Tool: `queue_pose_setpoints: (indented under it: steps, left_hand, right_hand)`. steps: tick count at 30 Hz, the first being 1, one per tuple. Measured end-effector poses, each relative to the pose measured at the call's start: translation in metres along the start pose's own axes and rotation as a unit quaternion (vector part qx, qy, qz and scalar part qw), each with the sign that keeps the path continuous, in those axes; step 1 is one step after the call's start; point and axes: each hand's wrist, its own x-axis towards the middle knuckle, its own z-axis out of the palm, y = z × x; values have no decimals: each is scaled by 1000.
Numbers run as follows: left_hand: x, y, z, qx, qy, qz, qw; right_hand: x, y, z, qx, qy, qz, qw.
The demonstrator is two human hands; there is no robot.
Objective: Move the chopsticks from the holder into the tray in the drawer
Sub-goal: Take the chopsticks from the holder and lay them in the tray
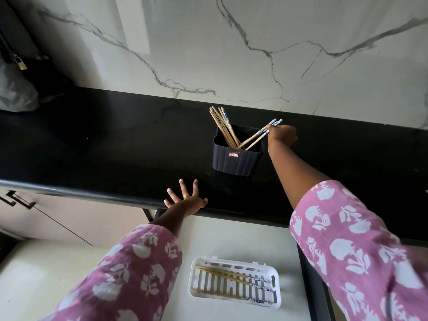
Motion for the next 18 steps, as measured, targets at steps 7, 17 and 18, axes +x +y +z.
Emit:
queue_pose_setpoints:
  steps: [7, 17, 18]
  left_hand:
    - [-3, -5, 1, -66, 21, 22, 997]
    - [-55, 36, -63, -447, -40, 44, 893]
    - [-64, 43, -68, -489, -39, 65, 869]
  right_hand:
    - [-16, -14, -37, 86, 58, -5, 995]
    - [-74, -31, -87, 271, 126, 8, 954]
    - [-81, -31, -89, 298, 123, 24, 946]
